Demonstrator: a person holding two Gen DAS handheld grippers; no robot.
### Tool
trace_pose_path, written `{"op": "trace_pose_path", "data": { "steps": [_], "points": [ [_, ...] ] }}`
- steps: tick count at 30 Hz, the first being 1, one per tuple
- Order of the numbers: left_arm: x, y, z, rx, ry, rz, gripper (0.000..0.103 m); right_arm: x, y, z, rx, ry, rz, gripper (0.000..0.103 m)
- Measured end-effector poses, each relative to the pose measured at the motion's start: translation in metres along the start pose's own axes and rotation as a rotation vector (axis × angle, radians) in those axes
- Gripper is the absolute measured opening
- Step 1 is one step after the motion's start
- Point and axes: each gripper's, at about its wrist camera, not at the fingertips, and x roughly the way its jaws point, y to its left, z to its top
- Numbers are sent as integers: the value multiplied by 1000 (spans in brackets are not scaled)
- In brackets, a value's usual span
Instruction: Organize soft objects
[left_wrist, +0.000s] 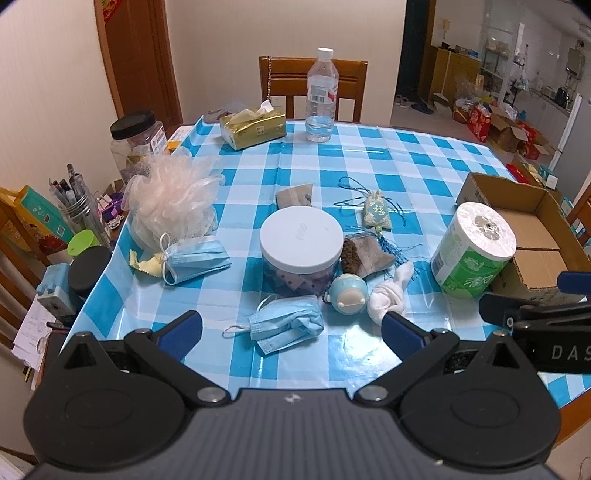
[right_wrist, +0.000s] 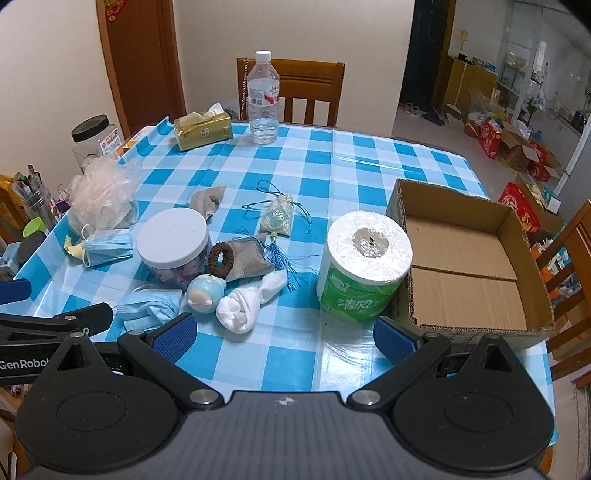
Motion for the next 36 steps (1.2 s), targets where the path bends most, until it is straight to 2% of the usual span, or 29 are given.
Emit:
{"op": "trace_pose_path", "data": {
  "steps": [10,24,30,36],
  "points": [
    [12,2,-8,47,-44,-18,102,12,5,-4,-37,-36,53,103],
    [47,15,-28,115,-92,-85,102,52,15,-14,-107,-16,126,103],
    [78,16,-31,159,-45,-116,102,74,14,-16,-118,11,126,103],
    [117,11,-37,258,-3,-51,102,89,10,-16,-96,43,129,103]
  ]
}}
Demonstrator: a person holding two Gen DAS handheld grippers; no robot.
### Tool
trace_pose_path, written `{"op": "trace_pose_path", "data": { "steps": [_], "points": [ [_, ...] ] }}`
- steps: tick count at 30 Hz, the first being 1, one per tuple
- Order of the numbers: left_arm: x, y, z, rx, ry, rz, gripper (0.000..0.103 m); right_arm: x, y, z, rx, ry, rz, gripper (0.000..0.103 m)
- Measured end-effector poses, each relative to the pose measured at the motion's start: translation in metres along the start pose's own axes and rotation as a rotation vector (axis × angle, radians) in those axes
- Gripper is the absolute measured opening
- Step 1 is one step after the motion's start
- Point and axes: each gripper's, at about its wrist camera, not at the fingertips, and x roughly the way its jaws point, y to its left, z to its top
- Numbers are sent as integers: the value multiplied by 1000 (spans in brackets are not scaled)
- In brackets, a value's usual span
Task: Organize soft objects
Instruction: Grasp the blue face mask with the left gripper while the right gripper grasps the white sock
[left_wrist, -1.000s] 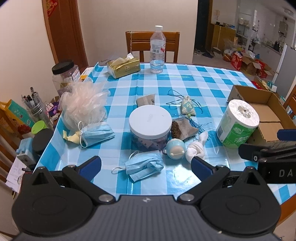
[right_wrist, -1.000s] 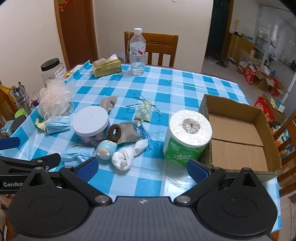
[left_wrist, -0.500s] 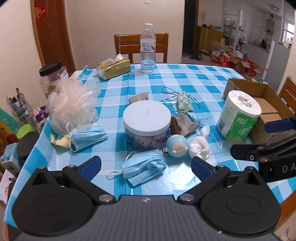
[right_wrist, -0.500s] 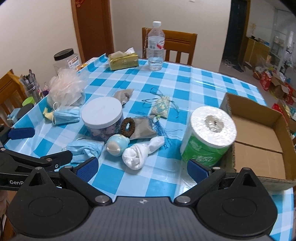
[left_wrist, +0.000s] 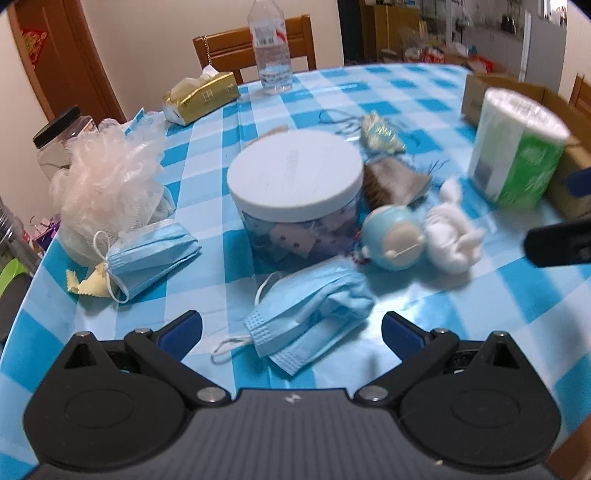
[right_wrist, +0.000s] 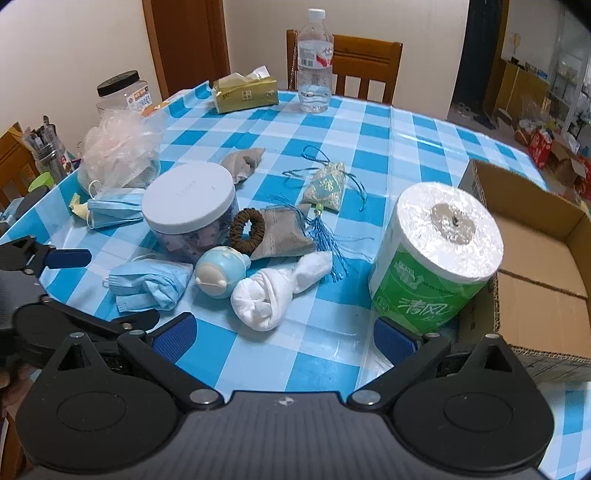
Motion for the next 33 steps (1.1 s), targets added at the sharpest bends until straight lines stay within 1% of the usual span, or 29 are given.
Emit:
{"op": "trace_pose_path", "data": {
  "steps": [3,7,13,15,17,18,21,22,23,26,30,33],
  "points": [
    [17,-1,0,35,19,24,102,6,-2,-1,9,16,-9,103],
    [31,0,1,52,35,27,102,12,-5,-2,20,33,-14,103],
    [43,-3,5,62,36,-10,102,19,-10,-5,34,49,-16,103],
    [45,-3,7,57,34,-28,99,21,-11,-5,36,53,-17,103],
    [46,-5,9,56,35,-37,89,24,-12,-5,37,57,-18,103],
    [46,-6,9,57,34,-43,87,25,-13,-5,37,59,-18,103],
    [44,-8,11,49,37,-77,72,28,-13,-5,35,65,-15,103],
    [43,-8,11,43,39,-87,65,29,-13,-5,33,66,-13,103],
    [43,-8,11,34,41,-98,60,31,-13,-5,31,68,-10,103],
    [41,-5,10,-5,50,-141,54,36,-11,-5,19,70,0,103],
    [36,-2,6,-27,57,-130,53,47,-6,-6,-6,68,15,103],
    [32,5,2,-46,66,-112,53,57,2,-5,-38,62,11,103]
  ]
}}
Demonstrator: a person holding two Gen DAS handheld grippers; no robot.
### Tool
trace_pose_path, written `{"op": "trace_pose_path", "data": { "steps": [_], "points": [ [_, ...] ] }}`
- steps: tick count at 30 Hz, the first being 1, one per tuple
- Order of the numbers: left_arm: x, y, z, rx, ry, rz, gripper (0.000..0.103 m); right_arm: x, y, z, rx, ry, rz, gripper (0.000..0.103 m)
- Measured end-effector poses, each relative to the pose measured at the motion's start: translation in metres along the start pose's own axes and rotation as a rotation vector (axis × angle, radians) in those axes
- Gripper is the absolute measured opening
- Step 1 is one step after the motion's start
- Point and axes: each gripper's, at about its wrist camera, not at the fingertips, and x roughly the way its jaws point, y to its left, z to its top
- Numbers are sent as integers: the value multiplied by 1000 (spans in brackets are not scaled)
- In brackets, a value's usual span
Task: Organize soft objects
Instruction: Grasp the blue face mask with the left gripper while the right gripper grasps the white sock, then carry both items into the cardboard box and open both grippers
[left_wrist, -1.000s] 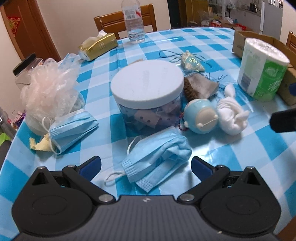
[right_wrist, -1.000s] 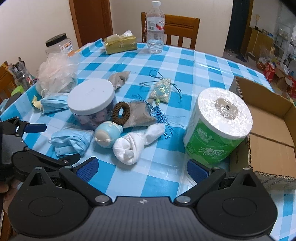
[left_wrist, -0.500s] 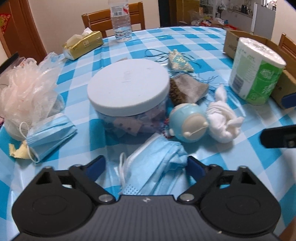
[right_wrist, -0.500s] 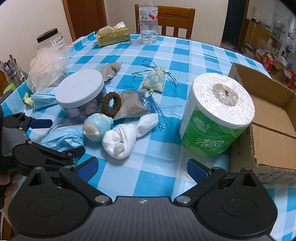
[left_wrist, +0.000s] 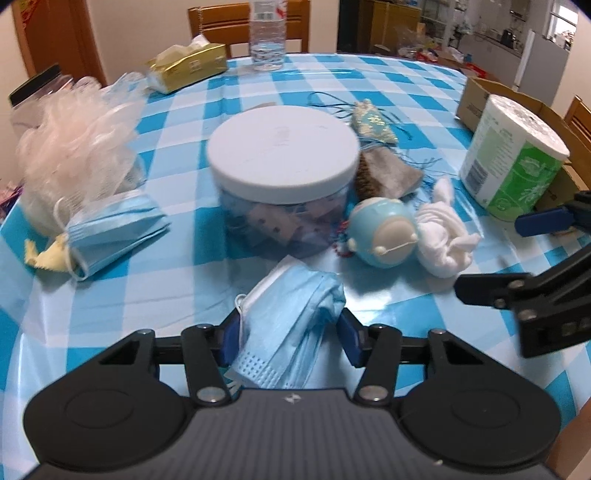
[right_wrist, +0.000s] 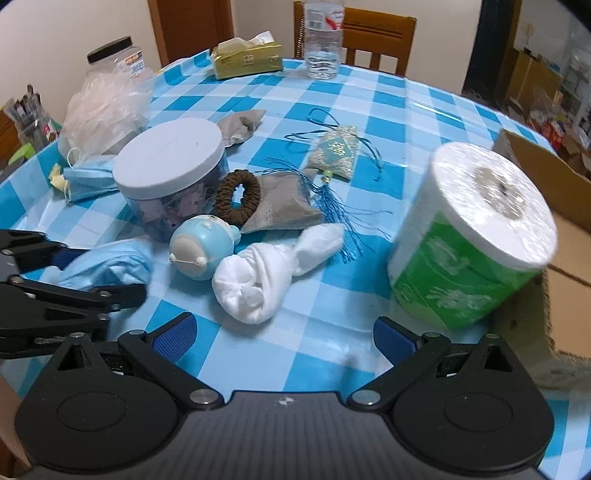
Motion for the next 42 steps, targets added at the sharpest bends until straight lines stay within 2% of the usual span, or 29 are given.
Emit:
{"op": "trace_pose_path", "data": {
  "steps": [3,7,11,17,18,21,24,29,37,42],
  "points": [
    [-3,8,-2,-22,3,11,53,12,8,4,-32,0,1,99],
    [-4,13,-1,-45,2,15,53,26,19,11,-84,1,-6,86],
    [-5,17,-1,-67,3,5,53,32,25,15,-120,-6,-22,78],
    [-6,24,-2,-86,16,-17,45,32,31,18,-133,-3,-25,55],
    [-6,24,-1,-86,17,-20,44,31,32,18,-138,3,-28,54],
    [-8,23,0,-73,22,-20,31,29,34,18,-149,8,-38,53],
    [-12,22,1,-70,25,-32,30,22,32,17,-160,3,-29,53],
    [-18,18,3,-58,19,-15,22,3,28,15,-203,-18,-3,53],
    [-38,9,8,-68,32,5,19,-46,15,11,-288,-37,56,53],
    [-67,-4,22,-37,38,-50,19,-89,-10,10,-297,-66,59,53]
  ]
}}
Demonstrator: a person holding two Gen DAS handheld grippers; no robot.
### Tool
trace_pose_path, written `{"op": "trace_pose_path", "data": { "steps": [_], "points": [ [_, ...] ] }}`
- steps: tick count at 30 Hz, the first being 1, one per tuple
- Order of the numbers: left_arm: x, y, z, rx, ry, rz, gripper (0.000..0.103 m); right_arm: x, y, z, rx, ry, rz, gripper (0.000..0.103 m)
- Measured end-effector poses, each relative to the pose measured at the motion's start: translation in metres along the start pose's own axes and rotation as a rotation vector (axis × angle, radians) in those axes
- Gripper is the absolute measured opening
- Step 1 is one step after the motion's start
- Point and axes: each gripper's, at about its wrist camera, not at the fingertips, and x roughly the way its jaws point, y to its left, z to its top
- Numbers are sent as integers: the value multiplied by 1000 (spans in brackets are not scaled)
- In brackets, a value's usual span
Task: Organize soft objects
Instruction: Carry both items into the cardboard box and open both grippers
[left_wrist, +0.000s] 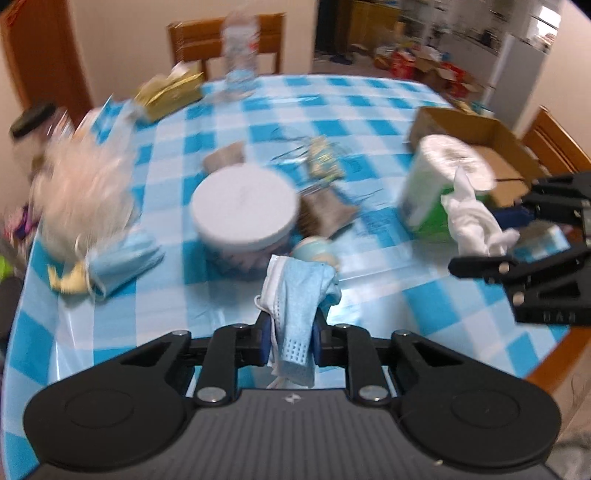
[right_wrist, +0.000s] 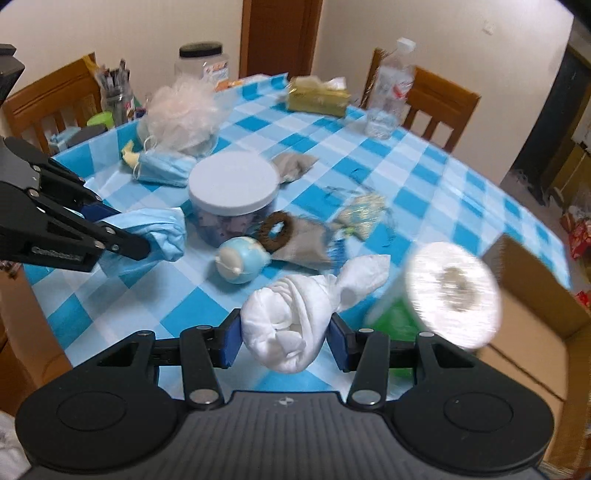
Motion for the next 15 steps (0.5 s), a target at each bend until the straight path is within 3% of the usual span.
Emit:
{"op": "trace_pose_path", "data": {
  "steps": [7,15],
  "points": [
    [-37,-40,26,125,-32,-66,19,-40,-60,-22,87,-7,-123,53],
    [-40,-93,68,210,-87,-146,19,-44,-129,-44,173,-11,-235,53]
  ]
}}
